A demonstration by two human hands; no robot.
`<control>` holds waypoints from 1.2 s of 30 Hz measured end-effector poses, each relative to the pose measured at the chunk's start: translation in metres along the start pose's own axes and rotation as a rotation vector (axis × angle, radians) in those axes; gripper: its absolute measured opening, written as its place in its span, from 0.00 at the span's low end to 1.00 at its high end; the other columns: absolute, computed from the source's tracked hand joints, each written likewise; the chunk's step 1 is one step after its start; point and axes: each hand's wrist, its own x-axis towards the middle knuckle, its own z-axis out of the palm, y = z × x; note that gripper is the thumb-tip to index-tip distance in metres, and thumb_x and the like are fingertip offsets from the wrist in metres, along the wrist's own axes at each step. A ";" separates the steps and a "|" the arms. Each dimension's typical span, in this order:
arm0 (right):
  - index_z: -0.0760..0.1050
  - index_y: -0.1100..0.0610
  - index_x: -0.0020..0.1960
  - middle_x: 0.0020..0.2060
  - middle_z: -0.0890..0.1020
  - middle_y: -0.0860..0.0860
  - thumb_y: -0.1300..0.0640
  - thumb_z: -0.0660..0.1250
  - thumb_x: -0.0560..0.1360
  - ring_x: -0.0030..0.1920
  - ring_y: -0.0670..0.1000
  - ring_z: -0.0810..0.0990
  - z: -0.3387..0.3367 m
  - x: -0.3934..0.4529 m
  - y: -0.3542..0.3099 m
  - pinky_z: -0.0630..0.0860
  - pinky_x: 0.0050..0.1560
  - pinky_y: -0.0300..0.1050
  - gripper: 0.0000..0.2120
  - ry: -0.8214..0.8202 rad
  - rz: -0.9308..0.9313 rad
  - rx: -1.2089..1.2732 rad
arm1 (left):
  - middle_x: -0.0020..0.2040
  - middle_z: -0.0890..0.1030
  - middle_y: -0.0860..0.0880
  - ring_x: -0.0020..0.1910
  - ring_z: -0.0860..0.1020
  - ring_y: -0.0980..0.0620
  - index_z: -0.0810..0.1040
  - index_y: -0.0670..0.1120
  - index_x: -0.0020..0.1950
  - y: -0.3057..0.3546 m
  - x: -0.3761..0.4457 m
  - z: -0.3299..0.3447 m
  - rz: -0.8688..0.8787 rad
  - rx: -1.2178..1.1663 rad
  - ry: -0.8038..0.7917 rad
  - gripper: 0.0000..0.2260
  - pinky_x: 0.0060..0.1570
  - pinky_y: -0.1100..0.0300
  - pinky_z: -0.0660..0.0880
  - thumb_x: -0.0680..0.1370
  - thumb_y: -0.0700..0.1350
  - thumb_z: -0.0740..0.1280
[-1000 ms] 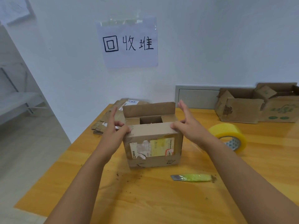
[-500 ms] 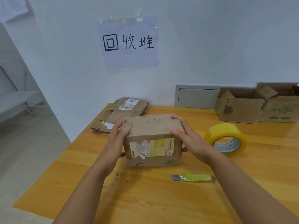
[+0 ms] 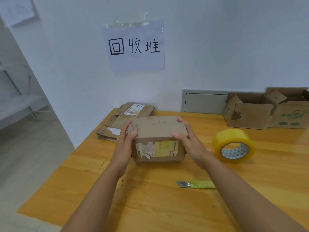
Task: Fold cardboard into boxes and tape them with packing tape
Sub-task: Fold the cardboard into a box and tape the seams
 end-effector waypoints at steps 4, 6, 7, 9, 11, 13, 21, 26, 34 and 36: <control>0.62 0.33 0.71 0.66 0.71 0.44 0.48 0.64 0.80 0.60 0.45 0.77 -0.001 -0.015 0.008 0.77 0.54 0.43 0.23 -0.004 0.032 -0.064 | 0.68 0.70 0.57 0.62 0.76 0.53 0.66 0.79 0.62 -0.010 -0.016 -0.004 -0.013 0.051 0.026 0.14 0.54 0.50 0.77 0.82 0.57 0.58; 0.61 0.35 0.72 0.65 0.73 0.43 0.46 0.63 0.80 0.58 0.43 0.77 0.000 -0.023 0.011 0.75 0.50 0.37 0.23 -0.016 0.066 -0.108 | 0.70 0.69 0.57 0.64 0.75 0.51 0.65 0.80 0.62 -0.015 -0.024 -0.007 -0.044 0.100 0.020 0.14 0.59 0.45 0.76 0.77 0.65 0.58; 0.61 0.36 0.72 0.65 0.73 0.44 0.45 0.63 0.80 0.59 0.42 0.76 0.001 -0.028 0.013 0.74 0.49 0.36 0.23 -0.024 0.076 -0.141 | 0.70 0.70 0.57 0.65 0.74 0.51 0.64 0.81 0.63 -0.019 -0.028 -0.008 -0.054 0.132 0.014 0.17 0.61 0.44 0.75 0.74 0.69 0.57; 0.60 0.37 0.74 0.68 0.71 0.45 0.42 0.60 0.80 0.63 0.46 0.75 0.002 -0.035 0.019 0.75 0.58 0.41 0.23 -0.025 0.073 -0.216 | 0.70 0.70 0.58 0.64 0.74 0.53 0.63 0.77 0.67 -0.025 -0.037 -0.010 -0.047 0.194 0.022 0.19 0.61 0.46 0.75 0.76 0.69 0.57; 0.61 0.37 0.74 0.70 0.69 0.45 0.40 0.56 0.81 0.67 0.48 0.71 0.004 -0.037 0.022 0.71 0.66 0.48 0.21 -0.003 0.057 -0.245 | 0.64 0.72 0.61 0.59 0.75 0.60 0.64 0.71 0.69 -0.028 -0.041 -0.009 -0.028 0.205 0.050 0.15 0.54 0.52 0.77 0.82 0.60 0.57; 0.63 0.38 0.73 0.69 0.69 0.46 0.41 0.54 0.83 0.66 0.48 0.71 0.005 -0.034 0.021 0.71 0.66 0.50 0.20 0.028 0.062 -0.249 | 0.59 0.71 0.64 0.53 0.74 0.64 0.65 0.68 0.69 -0.027 -0.042 -0.008 -0.022 0.197 0.071 0.14 0.46 0.57 0.75 0.84 0.55 0.57; 0.66 0.44 0.73 0.66 0.70 0.44 0.47 0.62 0.81 0.66 0.44 0.69 0.001 -0.013 0.015 0.68 0.65 0.44 0.21 0.115 -0.059 -0.443 | 0.66 0.71 0.58 0.65 0.71 0.55 0.70 0.59 0.70 -0.030 -0.031 -0.005 0.062 0.201 0.129 0.15 0.62 0.52 0.73 0.84 0.48 0.59; 0.71 0.48 0.72 0.75 0.63 0.42 0.49 0.61 0.82 0.72 0.41 0.62 0.005 -0.010 0.026 0.61 0.69 0.40 0.19 0.125 -0.164 -0.560 | 0.67 0.70 0.57 0.66 0.68 0.59 0.70 0.52 0.71 -0.033 -0.028 -0.004 0.166 0.300 0.148 0.15 0.70 0.50 0.67 0.84 0.43 0.58; 0.78 0.50 0.67 0.67 0.77 0.45 0.41 0.56 0.79 0.71 0.39 0.65 0.002 -0.009 0.027 0.68 0.69 0.41 0.23 0.185 -0.353 -0.811 | 0.72 0.73 0.49 0.74 0.67 0.49 0.78 0.46 0.67 -0.035 -0.023 -0.004 0.630 1.018 0.162 0.20 0.73 0.54 0.57 0.83 0.52 0.53; 0.78 0.50 0.67 0.67 0.77 0.45 0.36 0.52 0.79 0.71 0.39 0.66 0.002 -0.008 0.027 0.66 0.68 0.37 0.28 0.182 -0.363 -0.841 | 0.69 0.77 0.47 0.71 0.71 0.46 0.78 0.46 0.67 -0.032 -0.021 0.002 0.680 1.209 0.099 0.22 0.73 0.54 0.57 0.83 0.56 0.53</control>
